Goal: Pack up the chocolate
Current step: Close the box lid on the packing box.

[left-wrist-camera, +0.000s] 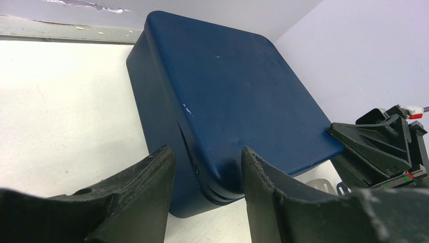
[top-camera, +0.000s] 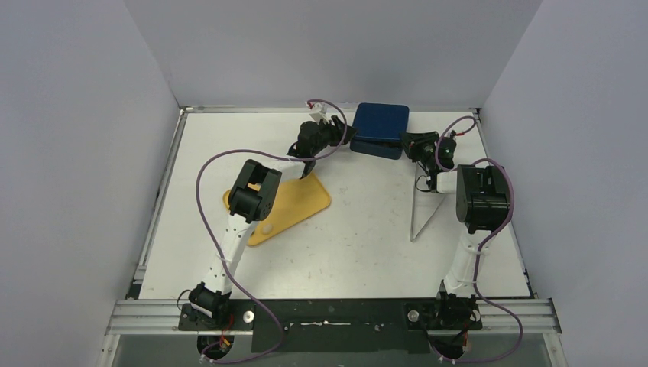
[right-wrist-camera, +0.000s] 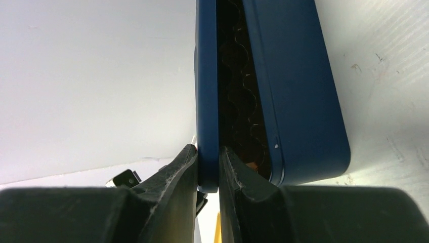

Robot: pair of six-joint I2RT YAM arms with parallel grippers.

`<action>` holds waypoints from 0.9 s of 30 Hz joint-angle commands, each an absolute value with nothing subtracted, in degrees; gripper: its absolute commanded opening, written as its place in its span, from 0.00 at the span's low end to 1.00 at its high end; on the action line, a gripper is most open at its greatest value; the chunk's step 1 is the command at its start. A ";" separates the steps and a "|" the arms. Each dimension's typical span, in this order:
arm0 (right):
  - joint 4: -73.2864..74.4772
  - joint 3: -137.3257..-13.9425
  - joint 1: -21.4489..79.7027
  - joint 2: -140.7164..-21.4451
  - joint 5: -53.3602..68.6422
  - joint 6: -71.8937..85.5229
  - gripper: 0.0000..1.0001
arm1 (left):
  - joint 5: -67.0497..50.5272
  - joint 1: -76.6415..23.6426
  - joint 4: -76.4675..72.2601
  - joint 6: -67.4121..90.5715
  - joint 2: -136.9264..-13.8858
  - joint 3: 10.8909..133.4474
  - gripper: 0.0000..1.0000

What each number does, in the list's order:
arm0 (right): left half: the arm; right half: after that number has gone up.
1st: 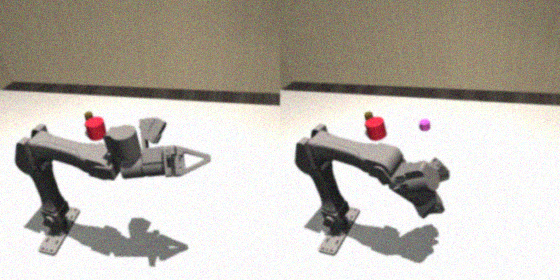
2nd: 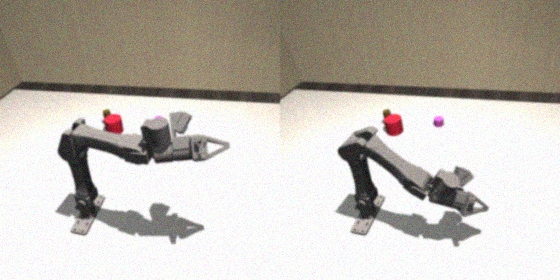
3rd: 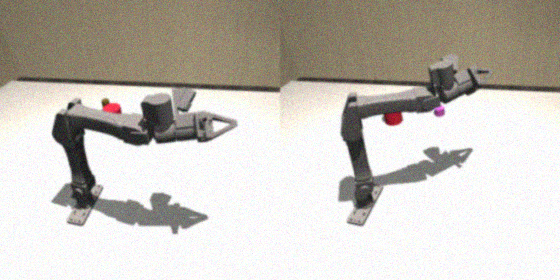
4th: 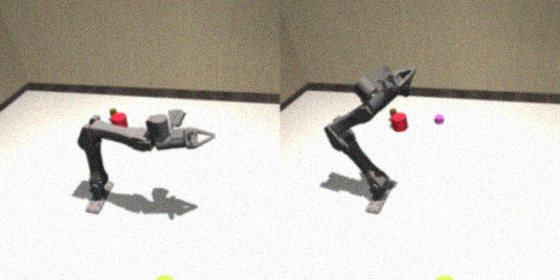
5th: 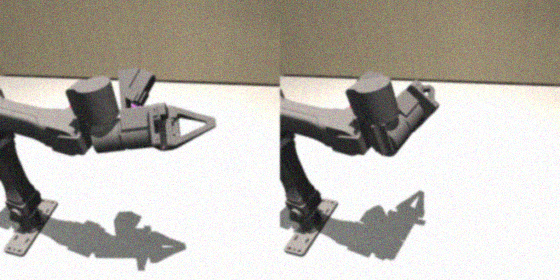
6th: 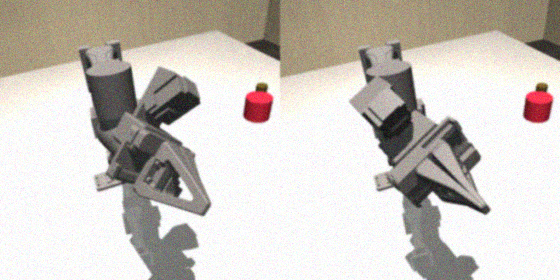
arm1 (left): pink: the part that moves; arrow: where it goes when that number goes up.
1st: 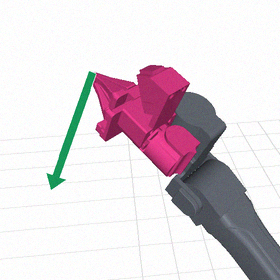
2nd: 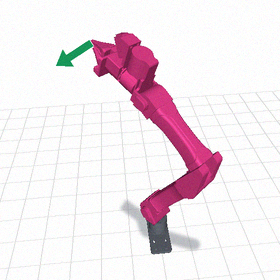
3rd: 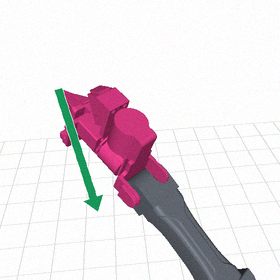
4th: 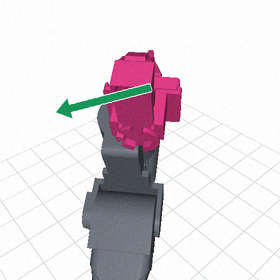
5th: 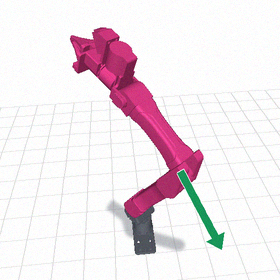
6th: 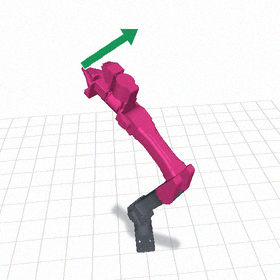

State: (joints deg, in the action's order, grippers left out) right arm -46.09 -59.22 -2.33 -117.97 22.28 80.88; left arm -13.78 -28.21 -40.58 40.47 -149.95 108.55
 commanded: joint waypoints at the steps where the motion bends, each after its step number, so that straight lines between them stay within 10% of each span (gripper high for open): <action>1: -45.84 -61.50 -2.95 -119.10 25.32 78.93 0.17 | -14.41 -28.64 -43.98 40.86 -147.63 108.55 0.48; 27: -37.87 -61.60 -4.09 -116.09 23.17 72.51 0.25 | -14.36 -29.00 -42.68 39.95 -148.23 109.31 0.36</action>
State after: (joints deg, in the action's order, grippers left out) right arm -41.30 -60.03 -3.40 -118.87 24.53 76.07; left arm -13.78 -28.69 -40.51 40.40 -149.95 108.55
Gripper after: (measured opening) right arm 0.245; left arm 0.376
